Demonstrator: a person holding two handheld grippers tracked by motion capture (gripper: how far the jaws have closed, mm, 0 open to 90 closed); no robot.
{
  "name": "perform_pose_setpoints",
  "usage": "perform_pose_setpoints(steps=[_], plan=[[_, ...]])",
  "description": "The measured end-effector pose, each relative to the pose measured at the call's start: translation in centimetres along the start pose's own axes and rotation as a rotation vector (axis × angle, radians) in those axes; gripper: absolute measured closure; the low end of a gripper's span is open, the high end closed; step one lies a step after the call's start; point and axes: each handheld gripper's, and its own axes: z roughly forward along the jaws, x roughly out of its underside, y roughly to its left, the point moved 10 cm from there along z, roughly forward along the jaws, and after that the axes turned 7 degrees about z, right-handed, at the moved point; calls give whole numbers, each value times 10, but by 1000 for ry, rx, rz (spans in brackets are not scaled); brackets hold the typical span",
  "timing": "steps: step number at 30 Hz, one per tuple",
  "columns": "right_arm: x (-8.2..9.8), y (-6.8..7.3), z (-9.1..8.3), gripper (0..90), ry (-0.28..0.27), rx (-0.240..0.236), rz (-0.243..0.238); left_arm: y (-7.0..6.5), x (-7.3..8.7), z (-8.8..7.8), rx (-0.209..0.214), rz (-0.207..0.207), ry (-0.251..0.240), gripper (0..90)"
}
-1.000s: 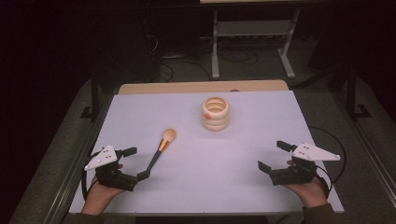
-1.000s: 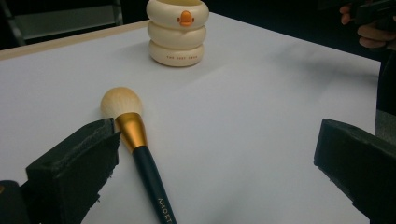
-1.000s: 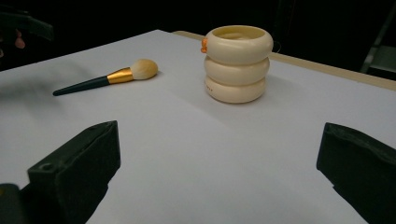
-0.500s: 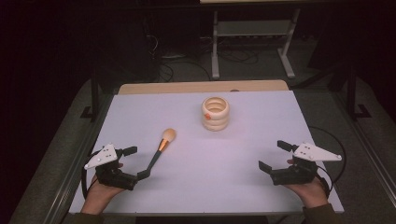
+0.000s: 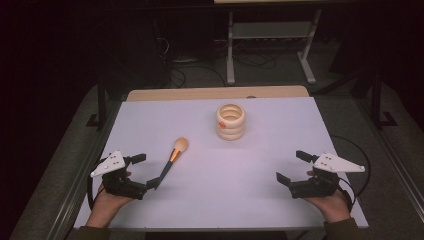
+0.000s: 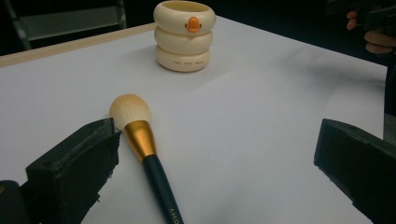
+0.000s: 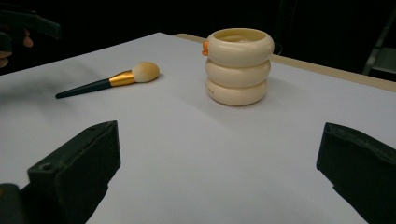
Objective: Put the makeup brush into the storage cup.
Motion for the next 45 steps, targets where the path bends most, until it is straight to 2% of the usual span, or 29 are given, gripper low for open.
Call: perform_pose_setpoints(steps=[14,35,45], plan=[[0,-1,0,0,3,0,2,7,-5,6,-10,13,22,0],[-1,-1,0,0,1,5,1,21,-14,11,-41,-5,19,0],[-2,-2,0,0,0,7,-2,28,-16,16,-53,-13,39,0]])
